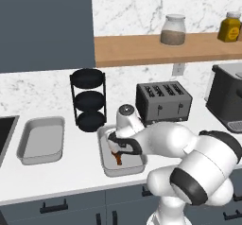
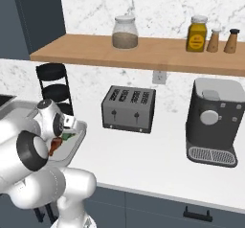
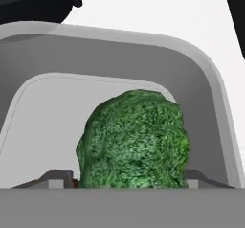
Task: Place one broccoli and one chicken drumstick in each tupperware on the nearby counter, to pack two identical lunches.
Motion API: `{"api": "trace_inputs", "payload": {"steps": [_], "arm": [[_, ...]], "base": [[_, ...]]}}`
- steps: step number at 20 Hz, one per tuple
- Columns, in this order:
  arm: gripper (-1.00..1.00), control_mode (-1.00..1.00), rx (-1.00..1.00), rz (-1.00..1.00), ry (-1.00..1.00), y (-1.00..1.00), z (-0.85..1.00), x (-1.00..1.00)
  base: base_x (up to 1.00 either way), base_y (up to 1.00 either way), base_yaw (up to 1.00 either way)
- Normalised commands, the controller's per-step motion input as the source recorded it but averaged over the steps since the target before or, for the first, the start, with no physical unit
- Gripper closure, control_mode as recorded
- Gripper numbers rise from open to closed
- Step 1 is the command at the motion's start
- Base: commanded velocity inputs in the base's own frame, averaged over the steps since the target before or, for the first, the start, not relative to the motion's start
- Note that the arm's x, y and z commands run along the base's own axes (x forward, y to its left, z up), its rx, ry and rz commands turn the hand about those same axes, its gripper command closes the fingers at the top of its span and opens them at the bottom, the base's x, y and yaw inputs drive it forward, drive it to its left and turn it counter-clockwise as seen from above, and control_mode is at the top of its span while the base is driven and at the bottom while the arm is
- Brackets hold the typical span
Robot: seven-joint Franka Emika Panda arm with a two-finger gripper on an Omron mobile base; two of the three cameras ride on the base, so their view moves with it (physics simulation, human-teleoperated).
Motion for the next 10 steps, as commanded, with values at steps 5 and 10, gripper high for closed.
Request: {"api": "trace_inputs", "payload": {"steps": [5,10], "arm": [[-1.00,-1.00,0.00,-0.08,-0.07,0.00,0.49,-0.12],[-1.00,-1.00,0.01,-0.03,-0.18,-0.22,0.51,-0.58]], "base": [[0.00,0.00,0.00],[0.00,0.00,0.00]]}}
